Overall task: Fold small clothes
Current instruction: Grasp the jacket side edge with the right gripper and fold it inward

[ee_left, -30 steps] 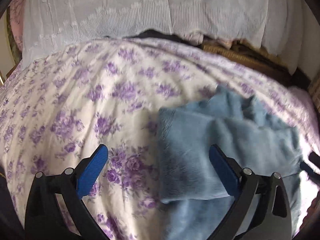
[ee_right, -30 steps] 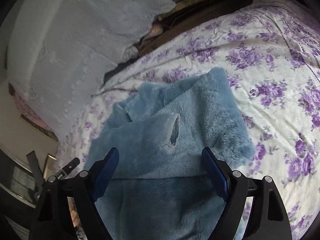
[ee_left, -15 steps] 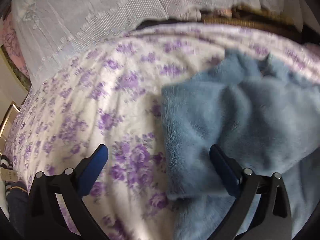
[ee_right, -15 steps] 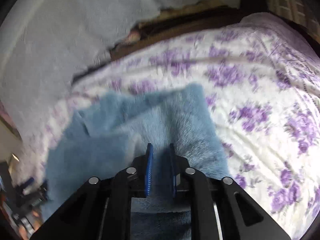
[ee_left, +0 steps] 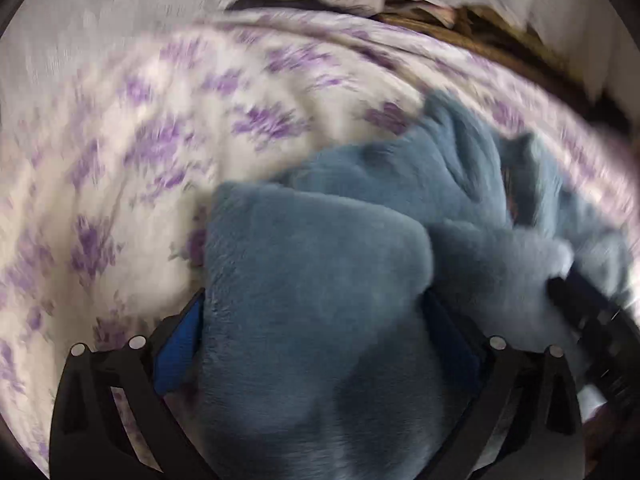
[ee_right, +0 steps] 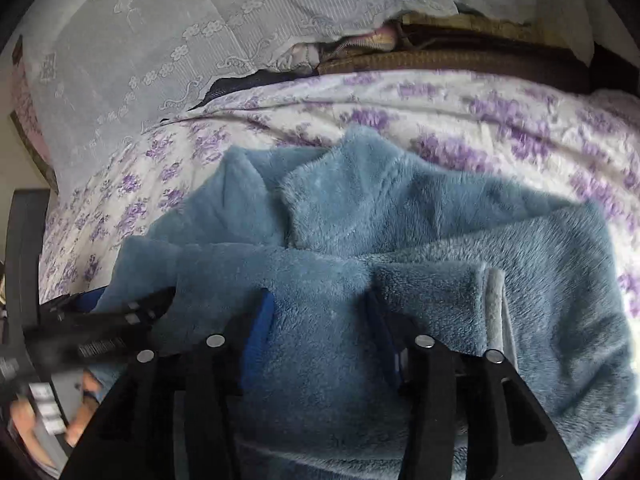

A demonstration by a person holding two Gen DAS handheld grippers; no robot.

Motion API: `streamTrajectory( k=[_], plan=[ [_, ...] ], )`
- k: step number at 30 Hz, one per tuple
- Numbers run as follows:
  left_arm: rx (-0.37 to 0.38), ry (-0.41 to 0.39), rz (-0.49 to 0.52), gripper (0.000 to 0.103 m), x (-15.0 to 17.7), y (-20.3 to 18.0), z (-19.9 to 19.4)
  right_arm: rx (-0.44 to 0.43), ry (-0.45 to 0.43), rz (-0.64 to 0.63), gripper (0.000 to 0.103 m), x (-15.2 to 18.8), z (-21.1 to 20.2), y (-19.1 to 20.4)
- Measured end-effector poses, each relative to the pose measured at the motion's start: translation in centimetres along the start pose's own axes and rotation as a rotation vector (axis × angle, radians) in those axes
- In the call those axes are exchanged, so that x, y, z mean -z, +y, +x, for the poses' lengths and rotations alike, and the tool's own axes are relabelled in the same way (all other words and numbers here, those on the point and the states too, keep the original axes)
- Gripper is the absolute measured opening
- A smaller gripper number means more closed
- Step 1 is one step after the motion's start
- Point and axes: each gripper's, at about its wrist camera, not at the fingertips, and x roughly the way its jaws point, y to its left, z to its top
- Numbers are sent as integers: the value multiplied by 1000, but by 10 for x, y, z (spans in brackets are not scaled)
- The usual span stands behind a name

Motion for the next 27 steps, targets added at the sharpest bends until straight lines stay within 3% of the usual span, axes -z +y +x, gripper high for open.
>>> streamTrajectory(
  k=[2, 3, 5, 7, 10, 11, 14, 17, 19, 20, 22, 23, 27],
  plan=[
    [30, -57, -57, 99, 2, 16, -12, 64, -90, -14, 67, 5, -21, 5],
    [35, -95, -82, 98, 4, 22, -22, 62, -131, -28, 83, 7, -35, 9],
    [46, -141, -77, 98, 4, 25, -36, 34, -168, -61, 100, 10, -51, 16],
    [45, -155, -38, 98, 7, 16, -39, 84, -153, -94, 100, 19, -52, 17],
    [-74, -20, 98, 99, 15, -15, -2, 100, 27, -72, 100, 29, -14, 7],
    [-94, -12, 119, 99, 17, -20, 4, 70, 29, -44, 100, 25, -14, 1],
    [-58, -54, 65, 99, 18, -9, -12, 20, -21, 7, 99, 25, -27, -10],
    [-5, -92, 18, 98, 28, 0, -34, 47, -162, 52, 100, 28, -61, -13],
    [-12, -139, 40, 98, 40, -4, -54, 103, -214, 39, 100, 35, -78, -16],
    [-51, -140, 79, 98, 47, -11, -56, 132, -186, 37, 100, 36, -73, -19],
    [-118, -67, 154, 99, 55, -23, -36, 190, -28, 65, 100, 40, -44, -30],
    [-125, -36, 172, 99, 59, -25, -27, 176, 48, 93, 100, 41, -29, -37],
    [-36, -61, 79, 99, 63, -3, -40, 186, -10, 77, 99, 44, -47, -34]
  ],
)
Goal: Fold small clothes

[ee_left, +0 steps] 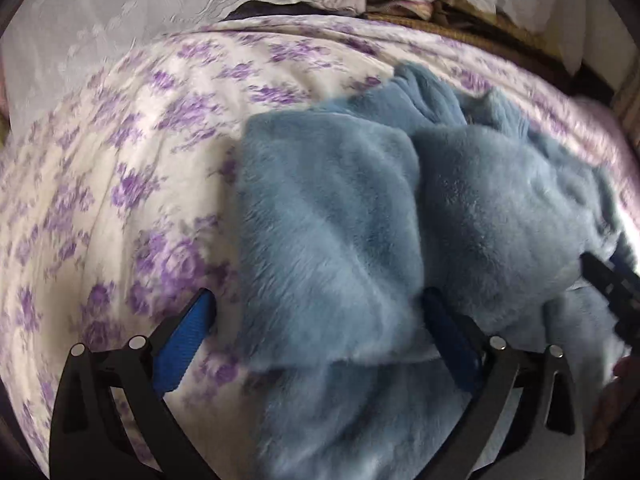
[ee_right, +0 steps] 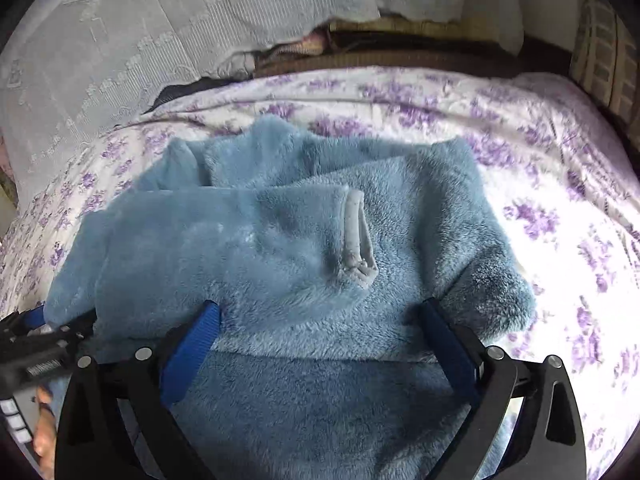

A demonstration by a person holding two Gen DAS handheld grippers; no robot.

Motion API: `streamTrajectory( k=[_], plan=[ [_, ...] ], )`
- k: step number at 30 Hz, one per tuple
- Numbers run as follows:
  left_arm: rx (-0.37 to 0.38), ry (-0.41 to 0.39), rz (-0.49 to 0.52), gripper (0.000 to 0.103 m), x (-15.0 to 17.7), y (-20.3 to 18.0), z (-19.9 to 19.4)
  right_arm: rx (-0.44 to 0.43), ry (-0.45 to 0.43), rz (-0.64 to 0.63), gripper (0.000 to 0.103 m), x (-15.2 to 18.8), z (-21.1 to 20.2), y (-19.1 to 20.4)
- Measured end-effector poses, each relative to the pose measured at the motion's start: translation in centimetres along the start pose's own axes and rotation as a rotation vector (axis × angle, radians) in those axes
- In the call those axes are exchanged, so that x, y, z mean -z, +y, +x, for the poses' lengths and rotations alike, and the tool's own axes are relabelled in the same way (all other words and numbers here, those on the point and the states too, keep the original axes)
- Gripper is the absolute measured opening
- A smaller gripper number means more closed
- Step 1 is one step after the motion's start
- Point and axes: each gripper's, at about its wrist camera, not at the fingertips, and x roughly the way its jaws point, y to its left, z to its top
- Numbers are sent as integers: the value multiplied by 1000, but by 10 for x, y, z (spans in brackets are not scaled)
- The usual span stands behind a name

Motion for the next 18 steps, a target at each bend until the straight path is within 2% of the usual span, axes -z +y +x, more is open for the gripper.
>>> streamTrajectory(
  k=[1, 3, 5, 7, 8, 9, 11, 13, 15, 16, 18],
  plan=[
    [6, -25, -20, 99, 4, 5, -9, 7, -33, 9, 99, 3, -13, -2],
    [21, -71, -23, 99, 16, 8, -28, -9, -167, 45, 100, 10, -46, -9],
    [26, -69, 2, 99, 28, 7, -37, -78, -231, 79, 100, 23, -61, -17],
    [6, 28, 67, 99, 44, -2, -23, -86, -101, 84, 100, 30, -43, -20],
    [-22, 74, 119, 99, 54, -9, -11, -62, 36, 85, 100, 35, -21, -22],
    [-32, 39, 123, 99, 56, -11, -14, -31, 86, 63, 100, 34, -11, -19],
    [-46, 29, 133, 99, 58, -12, -22, 28, 67, -22, 100, 34, -14, -4],
    [-9, 24, 123, 99, 68, -5, -30, 36, 36, -46, 99, 37, -22, -4],
    [66, 34, 100, 99, 79, 5, -39, -41, -60, 14, 99, 40, -48, -16],
    [113, 42, 92, 99, 84, 9, -43, -117, -126, 72, 100, 46, -65, -32],
    [205, 55, 82, 99, 95, 18, -51, -261, -191, 159, 100, 61, -80, -57]
  ],
)
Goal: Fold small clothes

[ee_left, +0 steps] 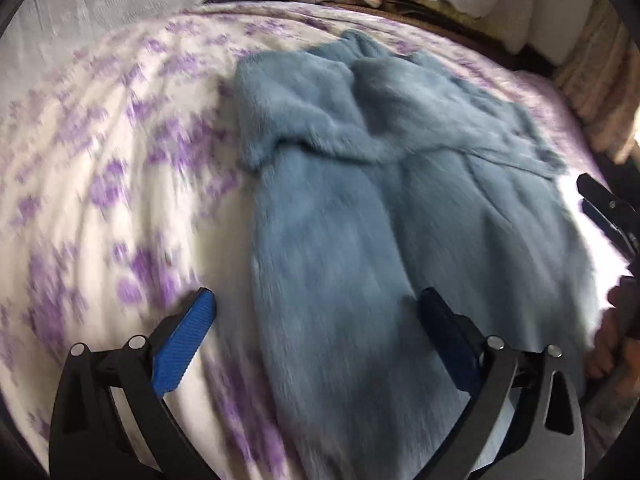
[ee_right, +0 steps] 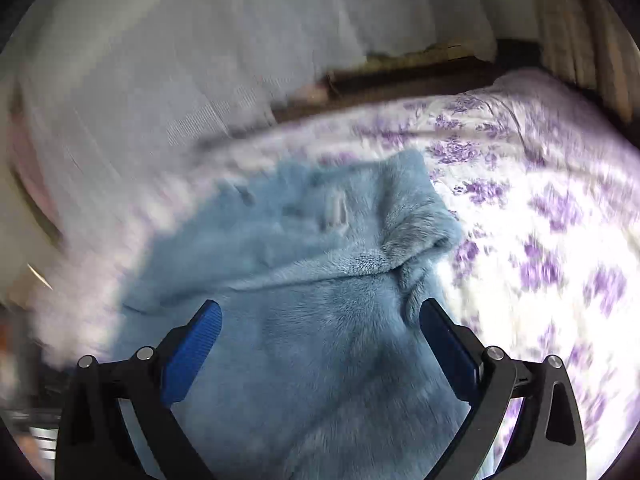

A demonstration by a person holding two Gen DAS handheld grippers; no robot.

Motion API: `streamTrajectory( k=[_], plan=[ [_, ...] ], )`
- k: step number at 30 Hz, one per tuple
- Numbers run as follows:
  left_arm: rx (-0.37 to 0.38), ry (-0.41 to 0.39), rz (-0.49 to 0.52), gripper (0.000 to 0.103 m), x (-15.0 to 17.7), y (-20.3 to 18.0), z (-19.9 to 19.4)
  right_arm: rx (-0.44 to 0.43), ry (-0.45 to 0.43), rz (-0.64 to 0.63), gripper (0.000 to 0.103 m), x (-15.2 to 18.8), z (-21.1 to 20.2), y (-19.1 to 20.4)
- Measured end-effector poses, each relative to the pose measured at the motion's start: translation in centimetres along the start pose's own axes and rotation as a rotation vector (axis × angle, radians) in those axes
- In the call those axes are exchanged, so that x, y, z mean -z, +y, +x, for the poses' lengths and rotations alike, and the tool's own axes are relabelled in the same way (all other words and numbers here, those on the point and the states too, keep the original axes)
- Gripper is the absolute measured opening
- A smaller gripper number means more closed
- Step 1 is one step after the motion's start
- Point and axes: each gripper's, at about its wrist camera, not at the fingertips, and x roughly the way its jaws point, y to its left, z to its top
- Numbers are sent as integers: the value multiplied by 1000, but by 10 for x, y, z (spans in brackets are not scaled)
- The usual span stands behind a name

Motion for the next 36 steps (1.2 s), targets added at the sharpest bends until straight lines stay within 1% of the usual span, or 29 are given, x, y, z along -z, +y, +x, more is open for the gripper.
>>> streamTrajectory(
  k=[1, 3, 4, 5, 7, 9, 12, 14, 15, 16, 18, 20, 21, 23, 24, 25, 26, 27, 28, 29, 30, 31, 32, 34, 35, 36],
  plan=[
    [34, 0, 3, 99, 6, 1, -4, -70, -4, 57, 100, 6, -6, -15],
    [114, 1, 10, 99, 18, 2, -12, -189, 60, 241, 100, 20, -8, -57],
    [152, 4, 16, 99, 24, 2, -15, -250, 55, 286, 100, 22, -10, -67],
    [187, 8, 20, 99, 30, 1, -17, -316, 32, 323, 100, 24, -17, -78],
    [247, 15, 18, 99, 40, 1, -22, -366, 34, 328, 100, 32, -24, -86],
    [304, 23, 2, 99, 46, 4, -24, -374, 54, 304, 99, 37, -33, -88],
    [363, 27, -29, 98, 51, 11, -27, -340, 66, 263, 99, 49, -55, -90],
    [387, 29, -31, 98, 59, 13, -30, -309, 76, 239, 99, 60, -72, -92],
    [394, 30, -22, 98, 62, 12, -33, -307, 85, 221, 99, 64, -77, -93],
    [396, 31, -13, 98, 64, 9, -34, -315, 105, 196, 99, 70, -84, -95],
    [391, 35, 2, 98, 63, 2, -31, -331, 125, 172, 100, 71, -86, -92],
    [377, 55, -9, 98, 58, -5, -24, -310, 136, 179, 100, 73, -85, -89],
    [367, 58, -14, 98, 56, -8, -22, -285, 155, 175, 100, 71, -81, -85],
    [353, 51, -16, 98, 55, -11, -22, -277, 181, 147, 100, 73, -76, -74],
    [348, 44, -20, 93, 55, -10, -23, -291, 188, 131, 99, 75, -76, -69],
    [344, 38, -32, 83, 56, -8, -24, -312, 193, 121, 98, 76, -77, -65],
    [342, 30, -50, 78, 56, -4, -26, -319, 200, 110, 91, 79, -78, -60],
    [347, 27, -61, 71, 57, 1, -27, -304, 205, 98, 79, 81, -79, -57],
    [348, 26, -65, 64, 57, 4, -28, -285, 211, 88, 71, 83, -79, -56],
    [342, 24, -64, 61, 58, 6, -28, -262, 219, 89, 51, 86, -78, -57],
    [340, 22, -62, 57, 58, 8, -29, -253, 226, 98, 36, 87, -78, -59],
    [340, 20, -64, 53, 58, 10, -29, -248, 227, 116, 30, 88, -78, -62],
    [343, 18, -68, 50, 58, 11, -30, -255, 224, 127, 24, 88, -77, -65],
    [361, 17, -82, 46, 59, 15, -31, -265, 227, 113, 24, 90, -79, -65],
    [367, 20, -84, 46, 60, 17, -31, -267, 240, 97, 25, 91, -77, -63],
    [366, 26, -77, 46, 60, 16, -31, -270, 262, 80, 27, 93, -75, -60]
  ],
)
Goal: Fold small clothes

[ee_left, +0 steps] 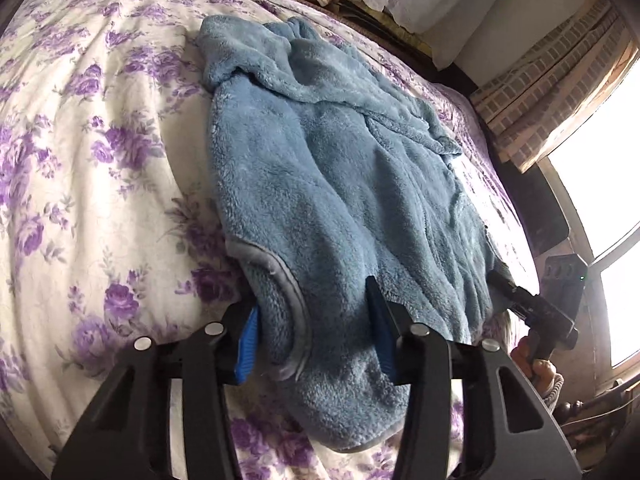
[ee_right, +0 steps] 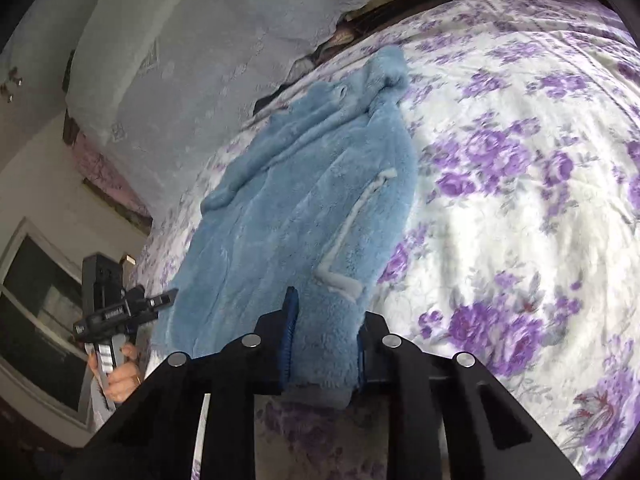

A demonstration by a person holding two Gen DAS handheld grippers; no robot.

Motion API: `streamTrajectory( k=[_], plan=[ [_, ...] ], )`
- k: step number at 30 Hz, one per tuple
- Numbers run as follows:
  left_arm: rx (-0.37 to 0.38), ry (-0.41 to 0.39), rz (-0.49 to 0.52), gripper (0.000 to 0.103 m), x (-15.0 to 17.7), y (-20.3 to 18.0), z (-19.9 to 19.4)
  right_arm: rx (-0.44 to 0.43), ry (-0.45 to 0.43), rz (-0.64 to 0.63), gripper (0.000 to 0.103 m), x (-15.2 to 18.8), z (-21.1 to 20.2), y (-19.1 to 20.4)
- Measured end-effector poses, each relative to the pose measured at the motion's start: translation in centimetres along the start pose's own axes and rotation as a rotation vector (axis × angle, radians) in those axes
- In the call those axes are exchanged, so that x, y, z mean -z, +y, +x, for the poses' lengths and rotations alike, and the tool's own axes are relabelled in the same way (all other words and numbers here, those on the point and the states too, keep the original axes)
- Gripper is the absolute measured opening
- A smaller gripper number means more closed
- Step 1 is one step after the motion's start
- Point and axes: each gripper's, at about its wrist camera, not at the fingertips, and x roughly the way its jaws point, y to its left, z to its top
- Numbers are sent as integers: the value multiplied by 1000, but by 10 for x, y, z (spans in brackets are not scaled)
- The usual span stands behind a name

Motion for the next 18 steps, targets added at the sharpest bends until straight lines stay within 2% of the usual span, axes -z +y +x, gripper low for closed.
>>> streamTrajectory(
  k=[3, 5, 6, 7, 8, 9, 10, 12, 18],
  plan=[
    [8, 25, 20, 67, 1, -4, 6, -3, 9, 13, 27, -5, 5, -1],
    [-11, 23, 49, 66, 3, -11, 6, 0, 3, 12, 27, -5, 5, 0],
    [-30, 10, 62, 58, 5, -15, 4, 4, -3, 9, 27, -5, 4, 1],
    [-49, -1, 71, 44, 6, -17, 2, 7, -11, 7, 26, -5, 3, 2],
    [-65, -18, 75, 36, 6, -17, -3, 15, -28, 3, 21, -5, 0, 4],
    [-63, -28, 68, 21, 5, -15, -8, 14, -43, -3, 19, -4, -3, 5],
    [-50, -29, 63, 16, 3, -14, -11, 3, -59, -7, 18, -5, -6, 7],
    [-28, -38, 49, 15, -3, -12, -21, -16, -78, -9, 17, -8, -12, 12],
    [-33, -90, 93, 15, -29, -24, -46, -112, -98, -16, 16, -31, -20, 29]
  ],
)
